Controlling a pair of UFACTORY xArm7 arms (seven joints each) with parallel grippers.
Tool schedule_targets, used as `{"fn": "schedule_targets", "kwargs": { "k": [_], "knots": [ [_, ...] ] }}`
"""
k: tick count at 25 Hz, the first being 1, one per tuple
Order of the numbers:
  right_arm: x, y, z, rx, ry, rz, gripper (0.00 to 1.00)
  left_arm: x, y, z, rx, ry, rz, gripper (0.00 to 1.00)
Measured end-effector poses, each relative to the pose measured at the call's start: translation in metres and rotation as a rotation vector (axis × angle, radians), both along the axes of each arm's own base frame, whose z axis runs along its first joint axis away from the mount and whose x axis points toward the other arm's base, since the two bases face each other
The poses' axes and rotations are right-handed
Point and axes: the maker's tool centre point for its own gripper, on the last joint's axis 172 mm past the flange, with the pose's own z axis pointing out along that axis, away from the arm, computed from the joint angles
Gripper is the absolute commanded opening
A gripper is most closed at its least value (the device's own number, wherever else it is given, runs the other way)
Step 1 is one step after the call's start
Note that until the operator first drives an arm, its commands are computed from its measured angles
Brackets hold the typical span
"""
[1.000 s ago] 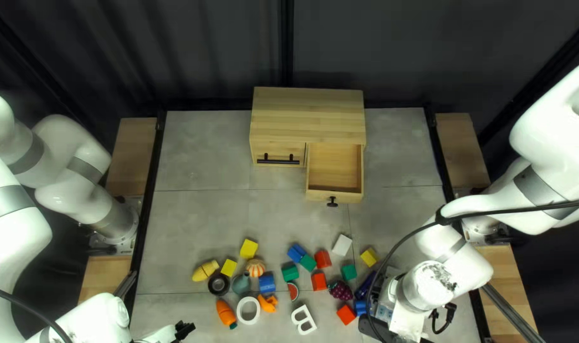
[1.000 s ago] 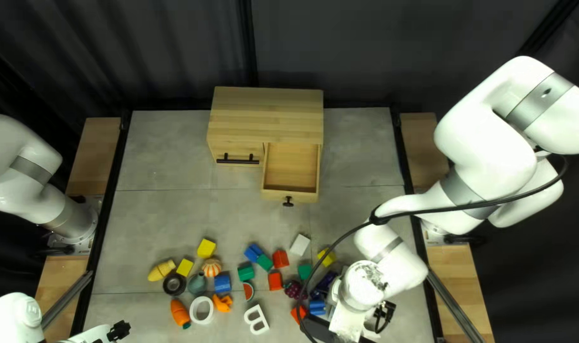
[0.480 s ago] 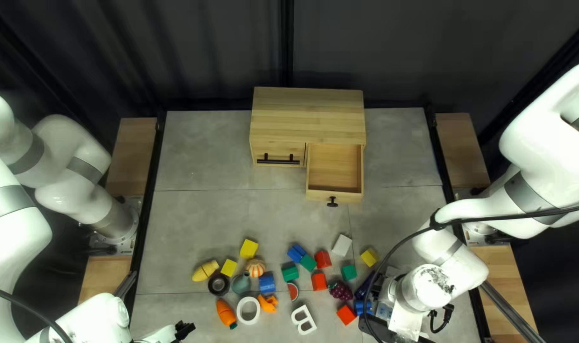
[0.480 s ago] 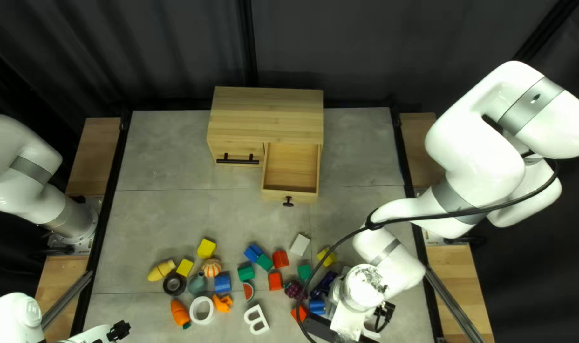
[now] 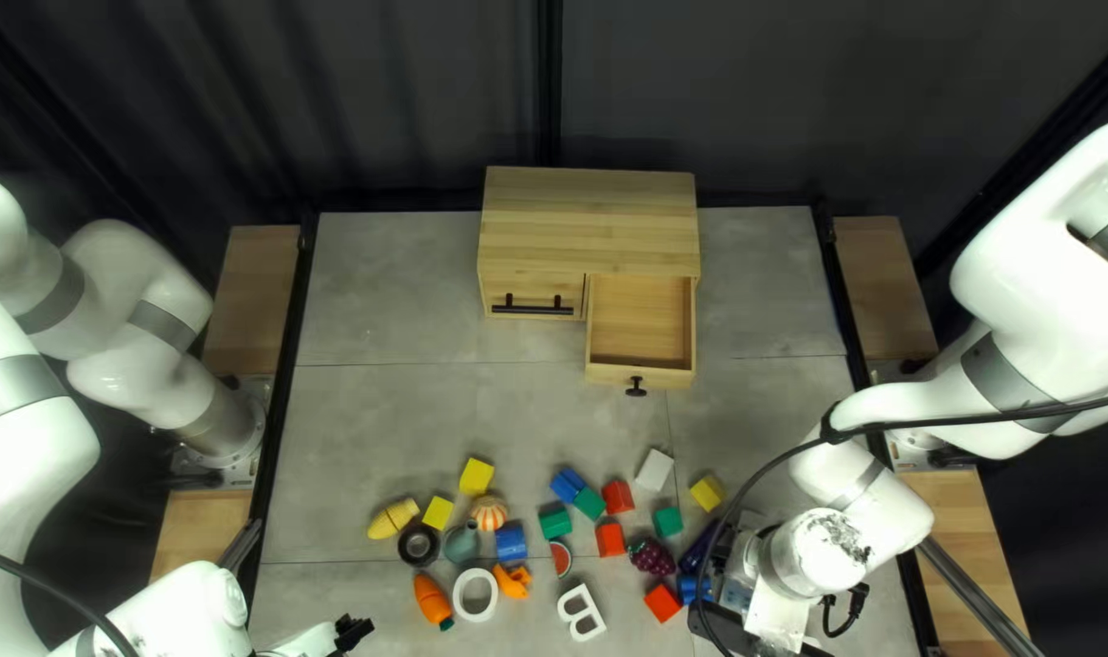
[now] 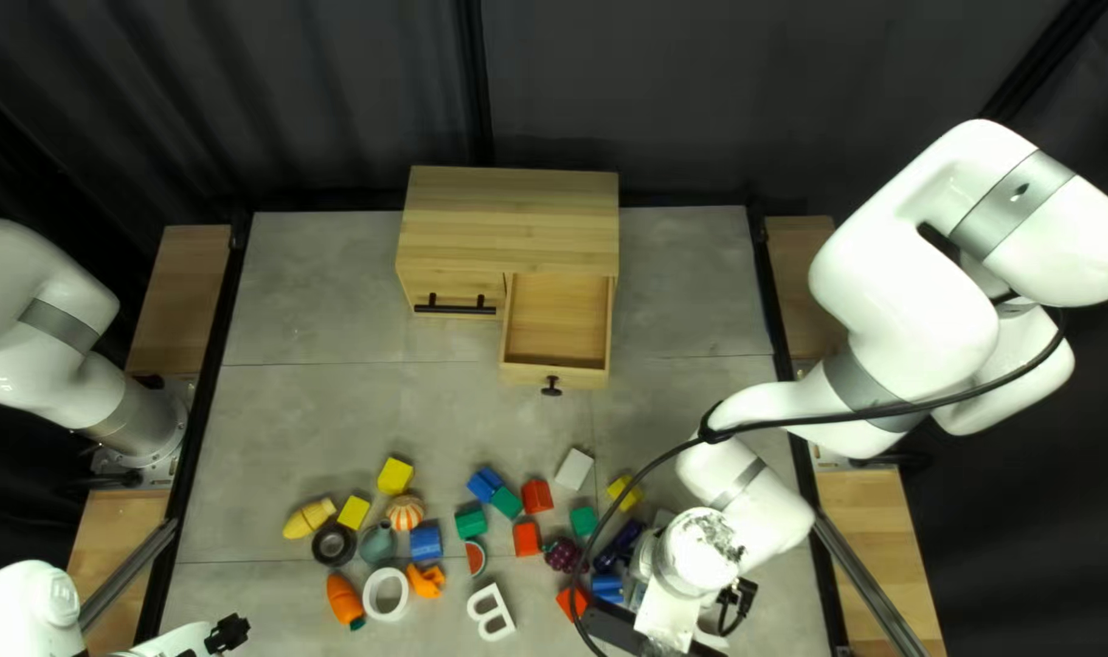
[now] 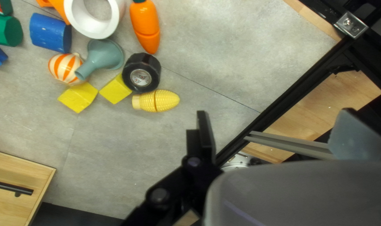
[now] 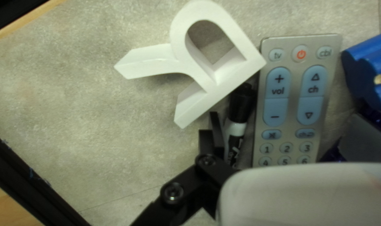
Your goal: Open drawers and place objects into drawer and close
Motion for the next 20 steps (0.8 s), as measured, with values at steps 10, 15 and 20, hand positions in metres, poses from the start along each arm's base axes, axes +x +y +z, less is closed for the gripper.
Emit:
{"fn": "schedule_targets", "kwargs": {
  "k": [10,15,20],
  "knots": [
    [0.000,-0.003,-0.005,0.002,0.008,0.001,0.11,0.000,0.000,0.000,0.000,0.000,0.000,1.00],
    [-0.001,-0.002,0.000,-0.001,0.012,0.003,0.15,0.000,0.000,0.000,0.000,0.000,0.000,1.00],
    [-0.001,-0.002,0.009,-0.004,0.013,0.001,0.14,0.000,0.000,0.000,0.000,0.000,0.000,1.00]
  ]
}}
